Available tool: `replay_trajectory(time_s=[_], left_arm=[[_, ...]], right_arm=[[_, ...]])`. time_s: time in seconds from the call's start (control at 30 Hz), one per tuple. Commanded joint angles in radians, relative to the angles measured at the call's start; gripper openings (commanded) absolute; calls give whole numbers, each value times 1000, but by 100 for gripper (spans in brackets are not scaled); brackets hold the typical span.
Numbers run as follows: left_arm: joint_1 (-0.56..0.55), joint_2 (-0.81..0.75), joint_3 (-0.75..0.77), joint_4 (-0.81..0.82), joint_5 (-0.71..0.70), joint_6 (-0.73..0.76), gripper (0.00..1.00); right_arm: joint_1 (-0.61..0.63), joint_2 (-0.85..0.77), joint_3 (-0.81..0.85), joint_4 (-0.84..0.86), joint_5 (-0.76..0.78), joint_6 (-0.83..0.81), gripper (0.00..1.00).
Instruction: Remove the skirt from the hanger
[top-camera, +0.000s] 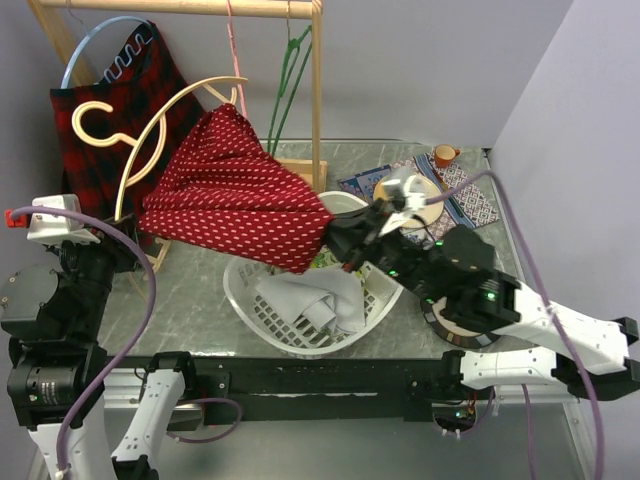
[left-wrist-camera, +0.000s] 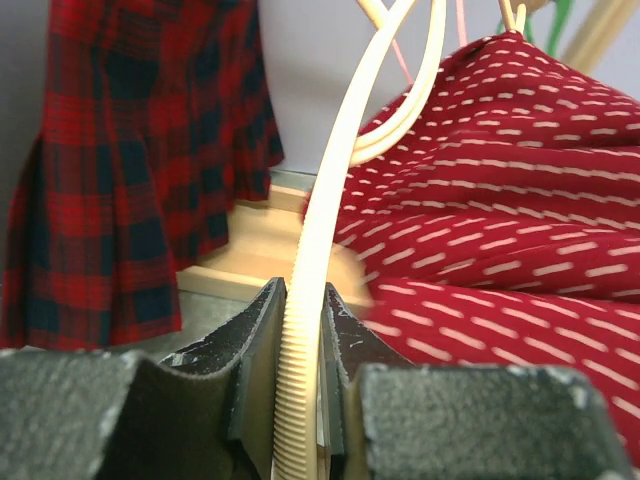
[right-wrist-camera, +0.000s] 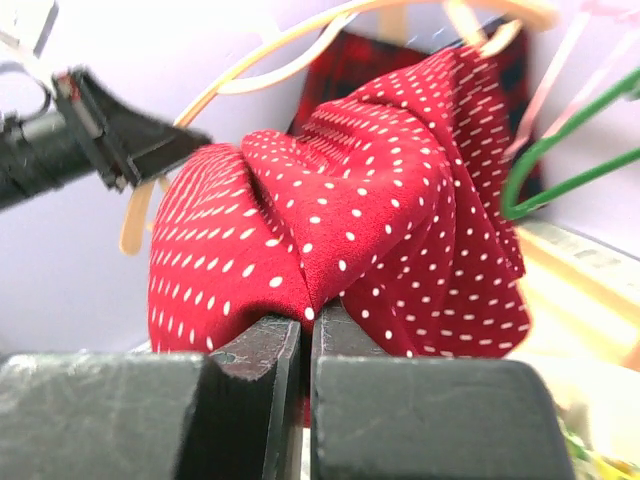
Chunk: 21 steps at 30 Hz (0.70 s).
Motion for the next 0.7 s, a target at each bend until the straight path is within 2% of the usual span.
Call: replay_trajectory(time_s=[0.0,0.67], left_arm=[[6,3,-35,116,-122,20,1],[4,-1,-92,145,-168,57,1]], right_arm=[[0,-50,17,-33,88,-39,0],[-1,-159,19,4,189,-85,0]])
